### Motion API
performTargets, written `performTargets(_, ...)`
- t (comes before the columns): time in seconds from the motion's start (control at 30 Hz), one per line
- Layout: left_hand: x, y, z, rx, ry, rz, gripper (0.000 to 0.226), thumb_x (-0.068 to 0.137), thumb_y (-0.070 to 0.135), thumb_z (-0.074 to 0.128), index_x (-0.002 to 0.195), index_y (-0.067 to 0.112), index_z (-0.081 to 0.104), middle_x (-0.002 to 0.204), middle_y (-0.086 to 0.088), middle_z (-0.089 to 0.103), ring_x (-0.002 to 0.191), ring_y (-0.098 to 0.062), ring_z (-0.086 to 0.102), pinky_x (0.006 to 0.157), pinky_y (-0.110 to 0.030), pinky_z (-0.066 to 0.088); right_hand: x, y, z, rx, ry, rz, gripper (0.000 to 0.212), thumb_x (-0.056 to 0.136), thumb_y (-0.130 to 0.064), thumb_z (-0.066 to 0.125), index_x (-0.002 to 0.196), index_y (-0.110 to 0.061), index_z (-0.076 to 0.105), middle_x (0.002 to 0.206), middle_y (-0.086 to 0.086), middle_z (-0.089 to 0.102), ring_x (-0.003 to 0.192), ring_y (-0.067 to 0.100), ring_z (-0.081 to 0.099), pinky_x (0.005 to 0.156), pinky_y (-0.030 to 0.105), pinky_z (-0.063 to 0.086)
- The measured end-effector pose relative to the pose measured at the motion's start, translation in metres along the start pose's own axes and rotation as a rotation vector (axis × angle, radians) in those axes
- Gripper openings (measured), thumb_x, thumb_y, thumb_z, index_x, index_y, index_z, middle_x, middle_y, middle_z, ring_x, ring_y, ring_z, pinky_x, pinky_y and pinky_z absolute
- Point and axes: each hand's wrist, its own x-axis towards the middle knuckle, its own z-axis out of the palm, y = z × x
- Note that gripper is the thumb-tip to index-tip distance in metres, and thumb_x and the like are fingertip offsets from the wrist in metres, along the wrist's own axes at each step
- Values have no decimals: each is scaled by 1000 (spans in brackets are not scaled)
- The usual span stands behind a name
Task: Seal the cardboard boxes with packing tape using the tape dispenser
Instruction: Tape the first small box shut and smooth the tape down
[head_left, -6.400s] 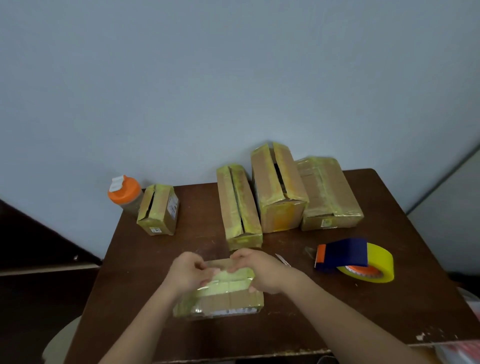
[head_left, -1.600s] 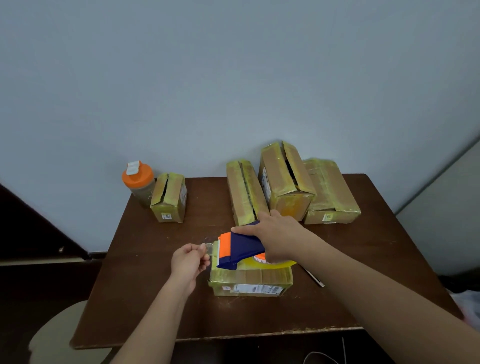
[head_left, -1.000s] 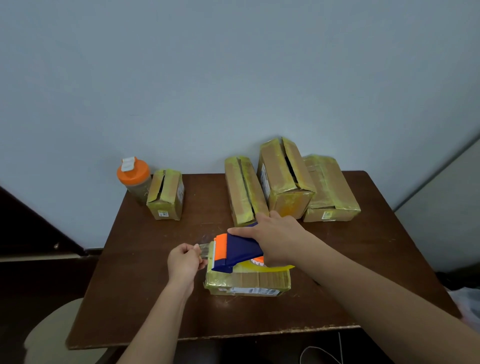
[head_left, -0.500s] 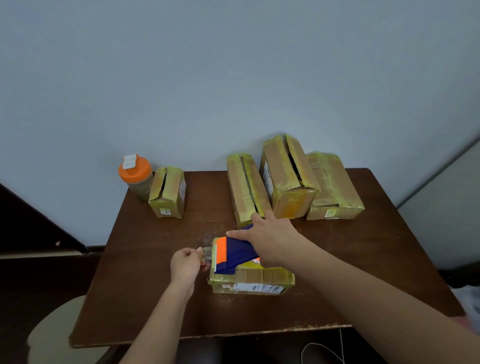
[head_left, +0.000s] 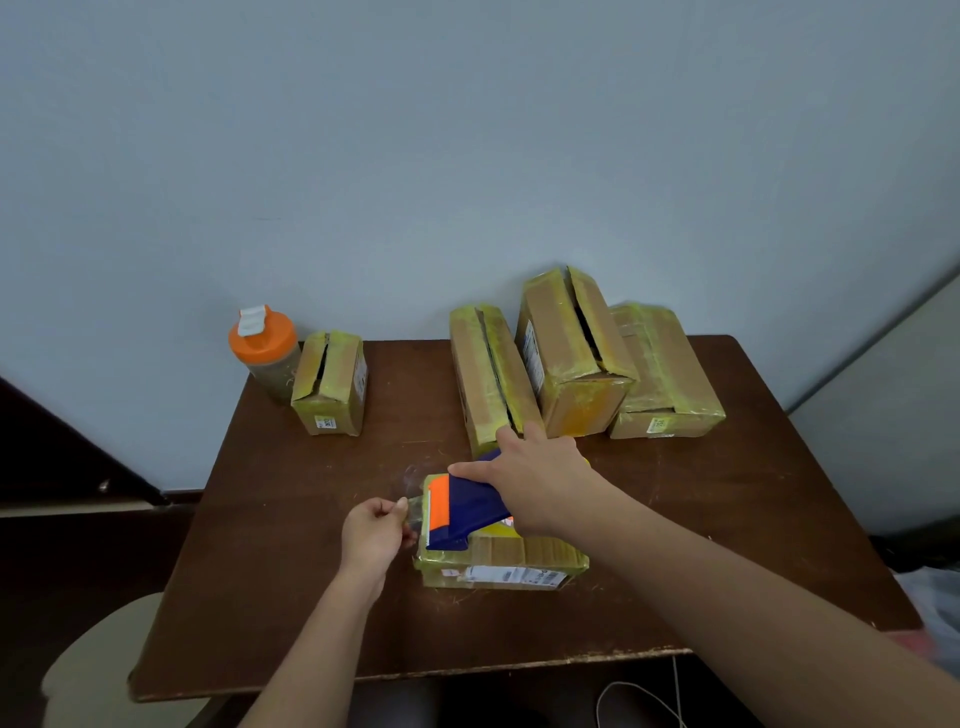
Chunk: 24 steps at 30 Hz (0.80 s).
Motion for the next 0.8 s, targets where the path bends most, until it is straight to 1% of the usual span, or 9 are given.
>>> performTargets(0.13,3,-4,1,19,-27,-3,22,97,18,55,84,1,61,69,-10,62,64,-19,58,61,-28,48,1,0,0,-2,-12,-1,84,91,-30,66,151,-47,11,143,13,31,130,36,32,88,49,46)
performTargets(0.33,4,-8,9,63,-71,-33,22,97,17,54,86,1,64,73,-9,64,63,-16,57,57,-27,45,2,0,-1,-4,-11,-12,82,91,-30,65,151,-46,11,142,12,32,127,36,34,86,49,45)
performTargets(0.4,4,-11,13,50,-74,-34,22,97,17,54,86,1,65,74,-9,66,63,-16,59,58,-30,46,2,1,-1,-1,-16,-18,82,92,-29,65,152,-46,12,141,12,32,127,36,34,87,50,45)
performTargets(0.53,2,-16,18,1,-72,-38,18,96,17,57,85,4,64,74,-8,68,61,-15,61,54,-27,45,3,1,-1,7,-13,-20,81,92,-28,64,152,-46,12,140,11,33,126,36,34,88,52,45)
performTargets(0.6,3,-15,19,-21,-61,-16,7,95,14,60,98,8,60,85,-4,65,69,-13,61,55,-26,46,4,1,0,5,-10,-22,81,92,-28,64,152,-47,12,139,11,33,125,35,34,88,52,45)
performTargets(0.67,6,-14,18,-11,-67,21,28,93,12,62,119,15,51,94,3,58,79,-11,60,59,-26,49,5,0,0,2,-7,-24,80,92,-28,64,152,-46,13,139,11,34,125,35,34,88,52,45)
performTargets(0.7,9,-14,17,55,-68,45,37,92,13,63,125,15,48,96,4,56,82,-10,60,60,-26,50,5,-1,0,-2,-6,-23,80,91,-28,64,152,-46,14,139,12,34,125,35,34,88,53,45)
performTargets(0.73,10,-15,17,135,-56,73,41,92,16,64,129,14,47,100,3,57,83,-11,61,62,-26,50,6,-2,0,-4,-7,-21,80,91,-28,64,151,-46,14,139,12,34,126,36,34,89,53,45)
performTargets(0.8,12,-14,17,250,-23,109,45,91,22,65,131,13,46,110,-2,61,90,-16,63,71,-33,55,7,-4,-2,-2,-8,-20,79,92,-28,63,151,-46,15,139,11,34,127,36,33,91,54,44)
